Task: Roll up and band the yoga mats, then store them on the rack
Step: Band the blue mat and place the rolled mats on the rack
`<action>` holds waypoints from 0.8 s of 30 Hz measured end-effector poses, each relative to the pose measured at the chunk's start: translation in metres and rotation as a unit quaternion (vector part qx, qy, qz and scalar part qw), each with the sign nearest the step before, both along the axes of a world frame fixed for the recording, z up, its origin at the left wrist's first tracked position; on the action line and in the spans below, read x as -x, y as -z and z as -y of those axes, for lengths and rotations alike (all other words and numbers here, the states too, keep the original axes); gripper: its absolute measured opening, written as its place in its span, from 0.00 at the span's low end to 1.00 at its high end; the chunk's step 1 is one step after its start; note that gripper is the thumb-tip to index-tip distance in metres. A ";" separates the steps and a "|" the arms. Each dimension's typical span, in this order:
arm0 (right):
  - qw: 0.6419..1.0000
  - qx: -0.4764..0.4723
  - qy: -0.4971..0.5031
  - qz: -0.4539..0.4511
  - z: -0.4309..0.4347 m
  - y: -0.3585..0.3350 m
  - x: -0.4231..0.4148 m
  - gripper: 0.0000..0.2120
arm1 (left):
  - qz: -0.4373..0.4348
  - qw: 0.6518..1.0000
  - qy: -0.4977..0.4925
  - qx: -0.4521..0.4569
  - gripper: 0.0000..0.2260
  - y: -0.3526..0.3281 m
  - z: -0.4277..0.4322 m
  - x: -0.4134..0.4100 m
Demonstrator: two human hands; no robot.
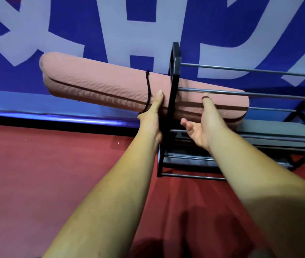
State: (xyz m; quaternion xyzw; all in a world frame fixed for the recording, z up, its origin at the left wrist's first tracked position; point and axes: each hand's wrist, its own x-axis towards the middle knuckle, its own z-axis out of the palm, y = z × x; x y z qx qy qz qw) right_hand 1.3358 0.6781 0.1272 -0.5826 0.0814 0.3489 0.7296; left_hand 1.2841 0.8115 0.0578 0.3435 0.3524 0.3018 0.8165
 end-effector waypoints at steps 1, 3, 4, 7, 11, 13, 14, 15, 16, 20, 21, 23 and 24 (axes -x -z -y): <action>0.999 -0.033 0.025 -0.013 -0.001 0.001 0.000 0.32 | -0.001 1.000 0.016 -0.005 0.66 0.003 0.001 -0.002; 0.993 -0.080 0.069 -0.051 0.000 -0.001 -0.002 0.31 | -0.005 0.999 0.049 -0.019 0.62 0.007 0.005 -0.003; 0.988 -0.102 0.088 -0.074 0.002 -0.001 -0.004 0.30 | -0.011 0.998 0.064 -0.024 0.61 0.010 0.005 -0.002; 0.982 -0.115 0.111 -0.097 0.004 0.002 -0.012 0.30 | -0.014 0.996 0.083 -0.030 0.57 0.016 0.005 0.006; 0.982 -0.106 0.139 -0.074 0.001 0.009 -0.020 0.29 | 0.025 0.996 0.069 -0.057 0.36 0.005 0.002 0.022; 0.981 -0.101 0.155 -0.056 0.003 0.013 -0.023 0.24 | 0.050 0.999 0.003 -0.016 0.29 -0.002 -0.016 0.032; 0.981 -0.100 0.163 -0.046 0.004 0.015 -0.024 0.22 | 0.064 0.998 -0.029 -0.001 0.29 -0.006 -0.026 0.038; 0.979 -0.099 0.172 -0.037 0.006 0.016 -0.026 0.22 | 0.066 0.996 -0.052 0.004 0.30 -0.012 -0.037 0.044; 0.978 -0.097 0.183 -0.032 0.008 0.017 -0.029 0.22 | 0.065 0.996 -0.065 0.010 0.30 -0.018 -0.046 0.050; 0.975 -0.074 0.210 -0.007 0.017 0.014 -0.041 0.22 | 0.122 0.989 -0.066 0.054 0.29 -0.035 -0.058 0.056; 0.974 -0.070 0.217 -0.005 0.020 0.015 -0.044 0.22 | 0.124 0.988 -0.064 0.060 0.28 -0.038 -0.054 0.054; 0.972 -0.061 0.227 -0.002 0.027 0.015 -0.050 0.24 | 0.122 0.989 -0.055 0.060 0.27 -0.039 -0.040 0.047; 0.972 -0.054 0.229 0.000 0.032 0.015 -0.054 0.25 | 0.123 0.989 -0.051 0.060 0.28 -0.037 -0.033 0.042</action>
